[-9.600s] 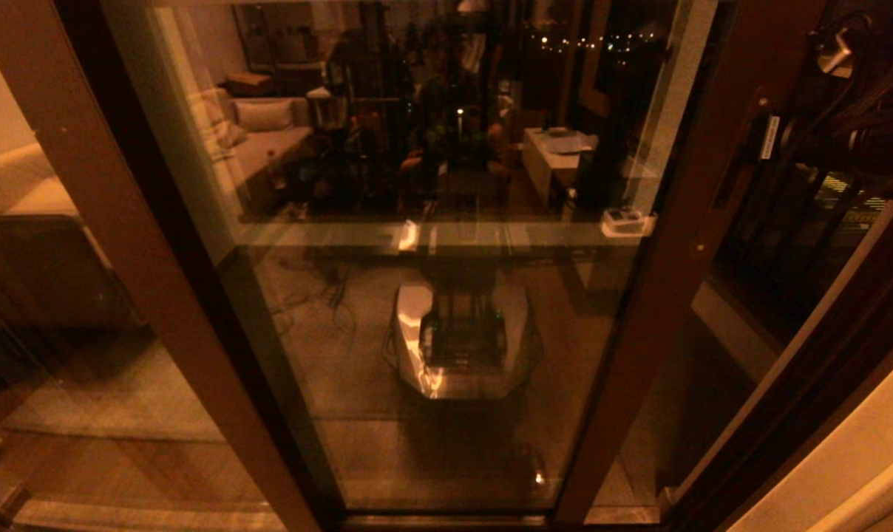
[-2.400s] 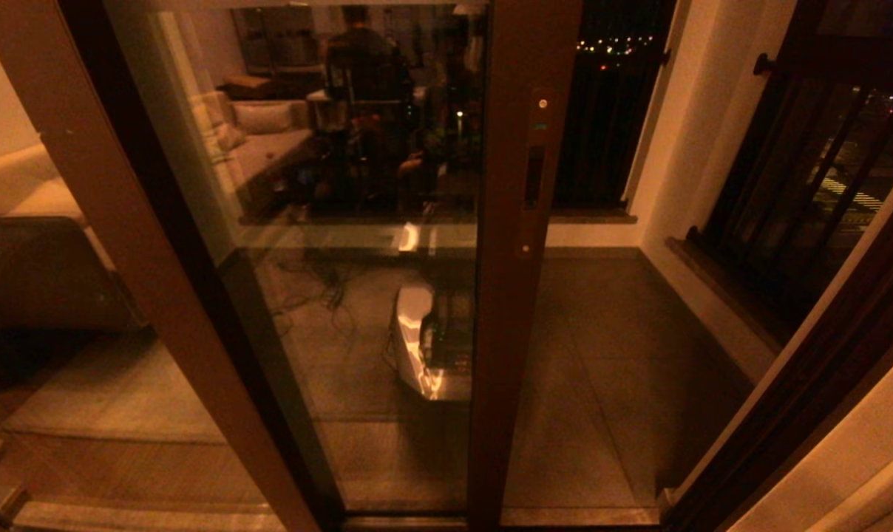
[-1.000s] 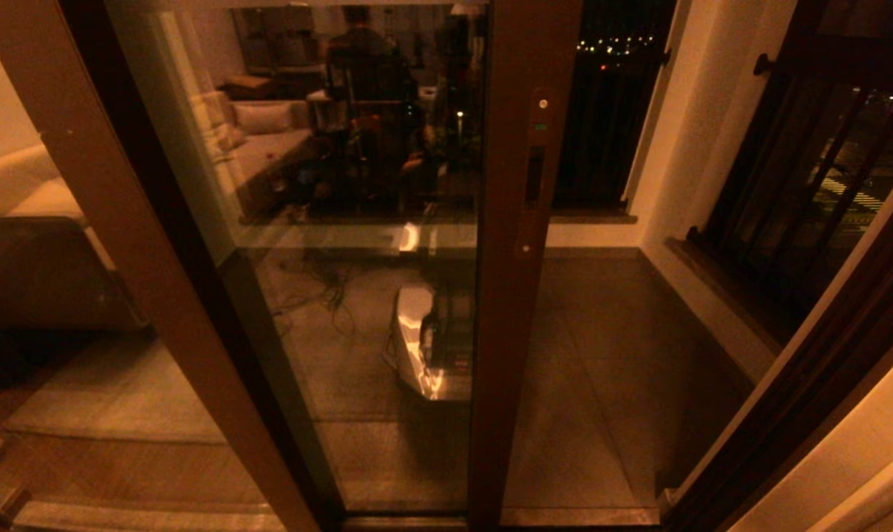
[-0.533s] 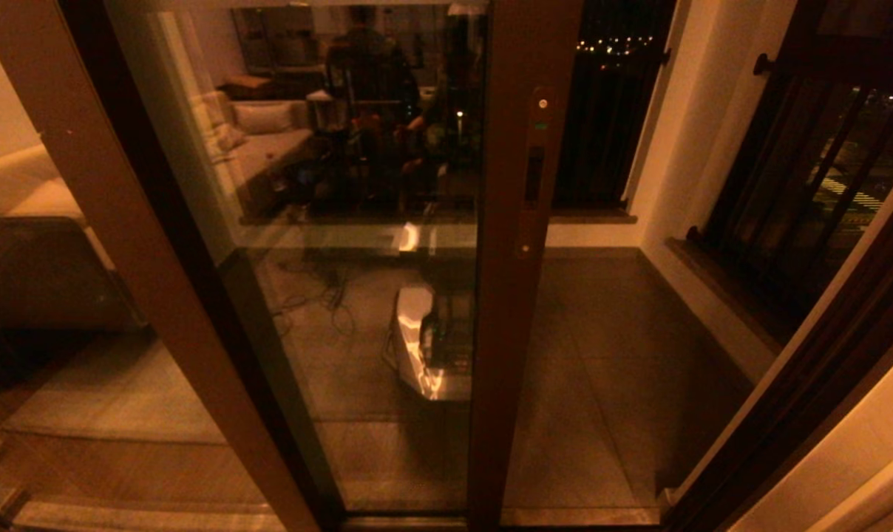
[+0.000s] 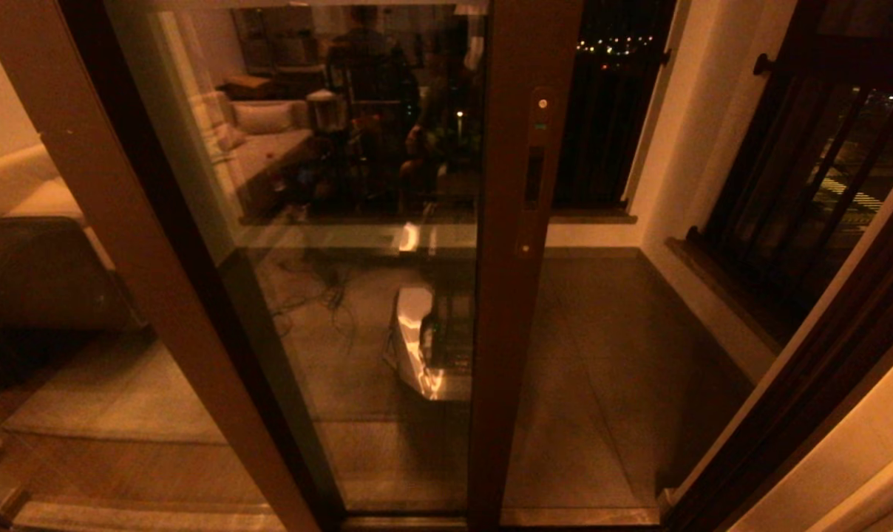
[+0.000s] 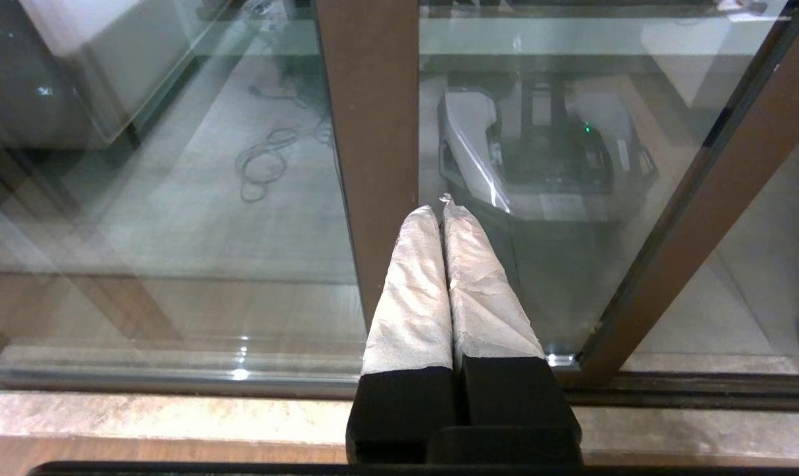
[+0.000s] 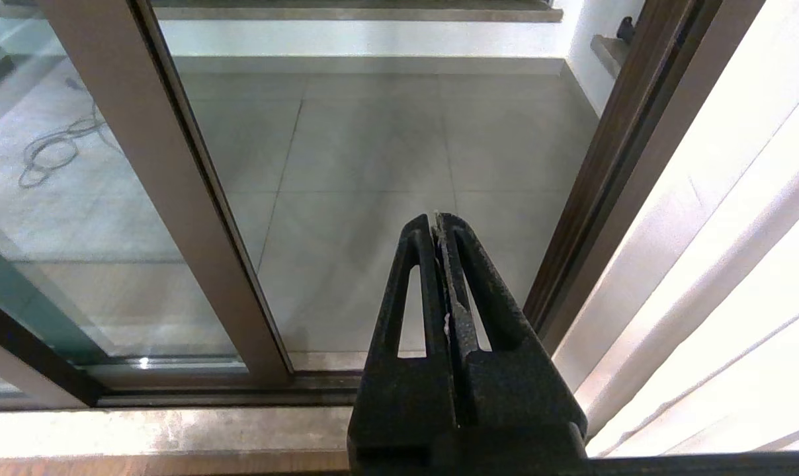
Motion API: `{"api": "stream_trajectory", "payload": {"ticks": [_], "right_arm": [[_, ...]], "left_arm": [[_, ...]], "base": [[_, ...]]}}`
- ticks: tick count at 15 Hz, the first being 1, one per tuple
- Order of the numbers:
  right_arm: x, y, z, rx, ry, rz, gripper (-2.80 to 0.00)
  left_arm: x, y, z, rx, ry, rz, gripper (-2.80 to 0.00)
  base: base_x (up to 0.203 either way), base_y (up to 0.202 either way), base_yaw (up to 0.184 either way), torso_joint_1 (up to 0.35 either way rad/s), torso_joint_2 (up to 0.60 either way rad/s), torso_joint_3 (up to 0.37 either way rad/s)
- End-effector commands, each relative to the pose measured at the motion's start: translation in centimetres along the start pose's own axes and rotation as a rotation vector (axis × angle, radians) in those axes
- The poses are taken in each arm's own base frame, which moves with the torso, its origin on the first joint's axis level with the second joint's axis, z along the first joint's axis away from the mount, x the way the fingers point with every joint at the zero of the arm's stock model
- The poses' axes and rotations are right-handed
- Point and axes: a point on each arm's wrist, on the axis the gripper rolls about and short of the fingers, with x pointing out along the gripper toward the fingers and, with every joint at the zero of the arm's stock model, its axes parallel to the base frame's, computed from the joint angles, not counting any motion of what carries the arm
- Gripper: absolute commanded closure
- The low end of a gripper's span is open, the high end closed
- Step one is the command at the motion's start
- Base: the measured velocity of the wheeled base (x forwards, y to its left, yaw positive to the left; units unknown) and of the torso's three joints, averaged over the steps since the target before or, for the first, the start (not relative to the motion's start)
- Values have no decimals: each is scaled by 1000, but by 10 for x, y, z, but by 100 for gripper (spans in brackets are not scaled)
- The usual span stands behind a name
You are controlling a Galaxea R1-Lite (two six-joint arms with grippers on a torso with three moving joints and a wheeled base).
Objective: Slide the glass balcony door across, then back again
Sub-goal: Open the slid door
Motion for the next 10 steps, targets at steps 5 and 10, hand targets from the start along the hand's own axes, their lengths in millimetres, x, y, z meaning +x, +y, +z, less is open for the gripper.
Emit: {"api": "stream_trajectory", "payload": {"ticks": [5,10], "right_arm": [[0,0,0,-1,3,0,0],[0,0,0,-1,3,0,0]], "left_arm": [[0,-2,1,210,-8,-66,0],[-14,2,44,206,-113,52,0]], "base": [[0,0,0,0,0,0],[0,0,0,0,0,0]]}}
